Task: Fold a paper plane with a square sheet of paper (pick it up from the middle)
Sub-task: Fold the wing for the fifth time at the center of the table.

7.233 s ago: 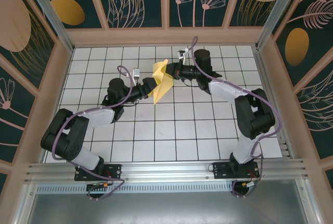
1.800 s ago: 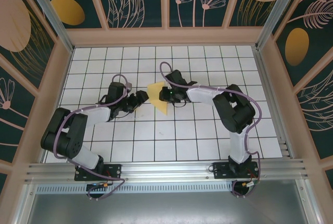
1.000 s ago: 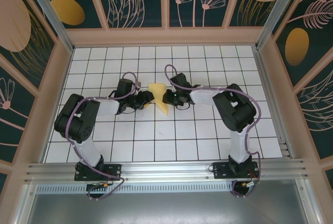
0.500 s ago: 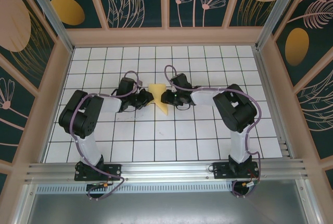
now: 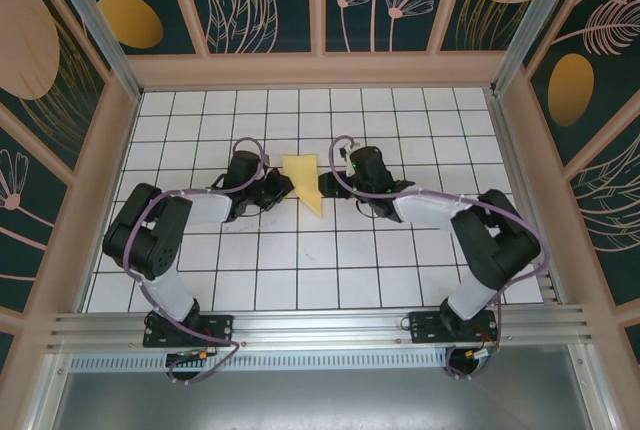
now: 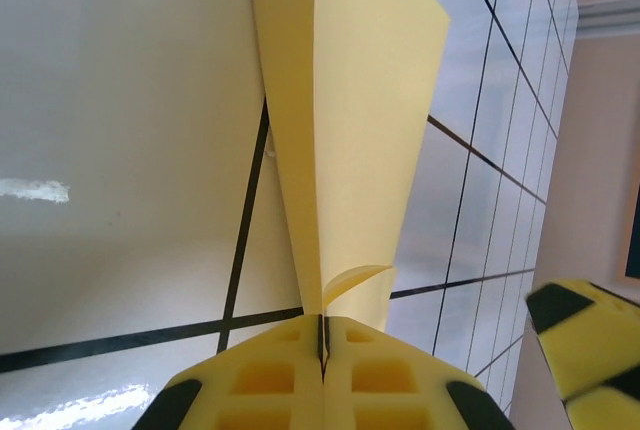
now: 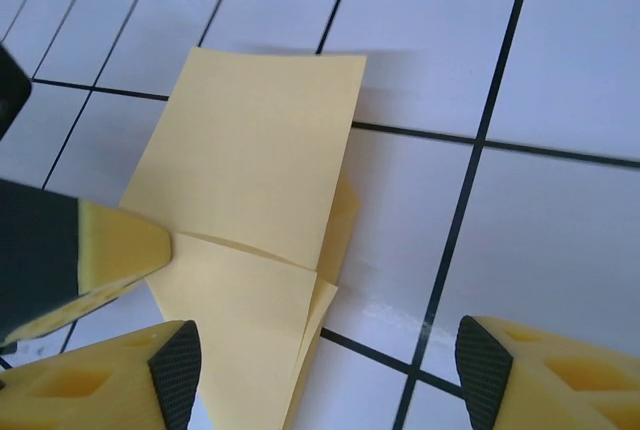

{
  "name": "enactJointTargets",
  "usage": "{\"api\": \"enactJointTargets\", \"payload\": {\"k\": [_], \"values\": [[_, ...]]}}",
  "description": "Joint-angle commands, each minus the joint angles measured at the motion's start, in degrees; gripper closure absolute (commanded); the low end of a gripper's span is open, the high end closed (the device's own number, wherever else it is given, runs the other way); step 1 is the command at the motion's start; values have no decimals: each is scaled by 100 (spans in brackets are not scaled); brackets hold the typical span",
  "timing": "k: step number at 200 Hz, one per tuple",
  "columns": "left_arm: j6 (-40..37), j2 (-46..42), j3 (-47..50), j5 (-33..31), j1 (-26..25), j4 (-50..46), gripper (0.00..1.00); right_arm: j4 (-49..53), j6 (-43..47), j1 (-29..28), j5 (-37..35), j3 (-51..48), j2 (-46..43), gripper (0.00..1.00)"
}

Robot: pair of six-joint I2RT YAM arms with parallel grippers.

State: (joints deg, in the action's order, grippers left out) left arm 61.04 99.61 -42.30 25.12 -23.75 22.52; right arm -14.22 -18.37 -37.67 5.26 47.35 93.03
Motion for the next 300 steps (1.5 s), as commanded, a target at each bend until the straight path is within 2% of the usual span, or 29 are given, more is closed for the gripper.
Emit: {"api": "enactJointTargets", "payload": {"k": [1, 25, 51, 101, 147, 208, 300], "values": [[346, -102, 87, -413, -141, 42, 98, -870, 1146, -267, -386, -513, -299, 29], [513, -310, 136, -661, -243, -1, 98, -1232, 1772, -578, -643, -888, -404, 31], [594, -395, 112, -787, -312, -114, 98, -1326, 2172, -849, -762, -885, -240, 40], [613, -425, 82, -793, -323, -221, 98, -1608, 2844, -1255, -1100, -567, 580, 53], [603, -383, 45, -764, -323, -266, 98, -2043, 3009, -1336, -1247, -273, 1056, 54], [578, -355, -6, -742, -323, -338, 98, -2475, 3398, -1348, -1210, -33, 1546, 60], [649, -337, -32, -684, -323, -319, 98, -3301, 3635, -1324, -1260, -123, 1849, 74]]}}
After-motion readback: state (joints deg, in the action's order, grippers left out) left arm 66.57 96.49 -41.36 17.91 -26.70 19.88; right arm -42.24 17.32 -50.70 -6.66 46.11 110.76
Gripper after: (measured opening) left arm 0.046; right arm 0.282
